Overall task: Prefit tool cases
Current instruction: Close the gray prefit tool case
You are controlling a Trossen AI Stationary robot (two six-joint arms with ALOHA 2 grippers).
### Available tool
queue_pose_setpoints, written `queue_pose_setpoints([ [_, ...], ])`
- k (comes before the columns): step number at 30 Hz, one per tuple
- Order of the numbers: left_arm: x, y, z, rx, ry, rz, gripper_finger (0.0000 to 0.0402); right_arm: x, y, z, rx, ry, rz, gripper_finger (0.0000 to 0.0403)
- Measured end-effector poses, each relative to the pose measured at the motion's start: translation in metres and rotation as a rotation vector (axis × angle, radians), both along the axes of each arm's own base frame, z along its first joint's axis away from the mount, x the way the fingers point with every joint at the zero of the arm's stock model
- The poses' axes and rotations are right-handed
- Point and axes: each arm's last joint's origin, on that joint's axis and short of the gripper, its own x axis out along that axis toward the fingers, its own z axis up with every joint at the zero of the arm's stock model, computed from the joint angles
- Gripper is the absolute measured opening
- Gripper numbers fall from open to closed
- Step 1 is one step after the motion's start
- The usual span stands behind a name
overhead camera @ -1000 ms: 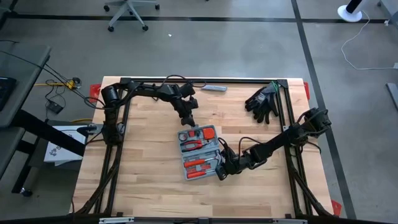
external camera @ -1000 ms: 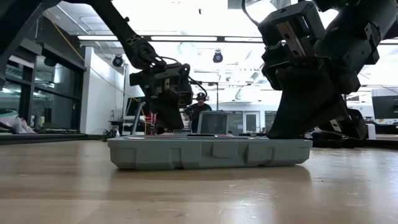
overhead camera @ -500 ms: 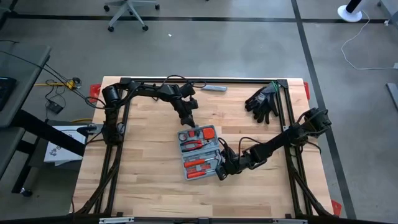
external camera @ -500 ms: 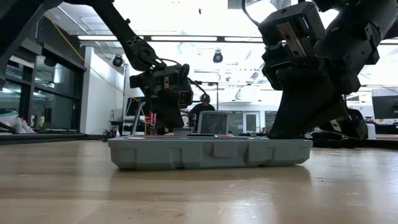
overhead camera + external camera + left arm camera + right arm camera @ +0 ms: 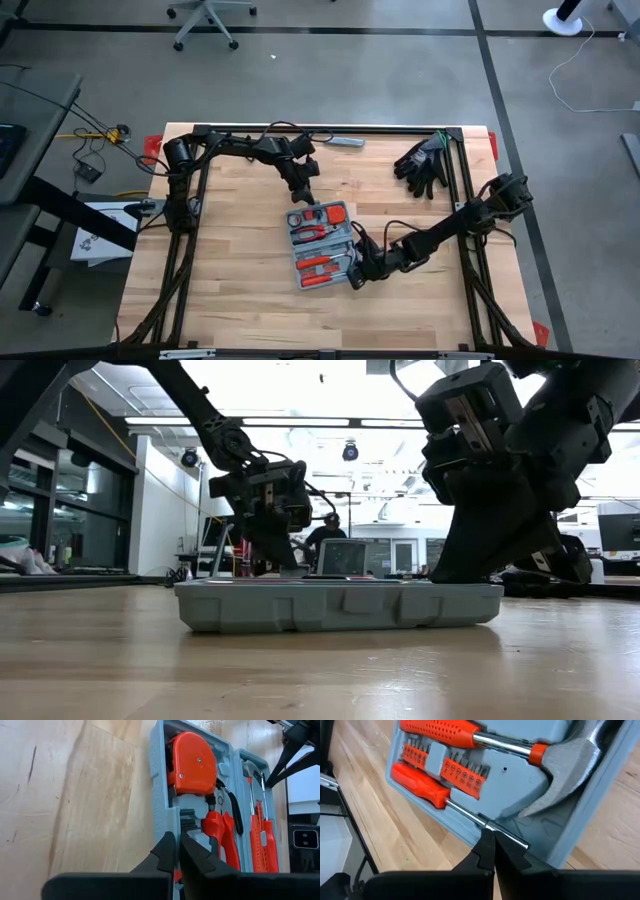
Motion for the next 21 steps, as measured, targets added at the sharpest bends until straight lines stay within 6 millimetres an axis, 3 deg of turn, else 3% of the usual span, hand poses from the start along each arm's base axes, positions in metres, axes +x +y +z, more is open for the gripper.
queue_pose_setpoints([
  [5, -0.001, 0.001, 0.001, -0.001, 0.009, 0.008, 0.0002, -0.004, 0.015, 0.002, 0.039, -0.025, 0.03, 0.0],
  [12, -0.008, 0.005, 0.012, 0.031, 0.023, 0.04, 0.0, -0.028, 0.05, 0.0, 0.114, 0.029, 0.061, 0.0],
  [16, -0.011, 0.006, 0.023, 0.031, 0.018, 0.074, 0.0001, -0.034, 0.054, -0.002, 0.112, 0.063, 0.047, 0.0],
  [21, -0.012, 0.001, 0.039, 0.029, -0.001, 0.093, 0.0002, -0.026, 0.041, -0.002, 0.096, 0.061, 0.019, 0.0],
])
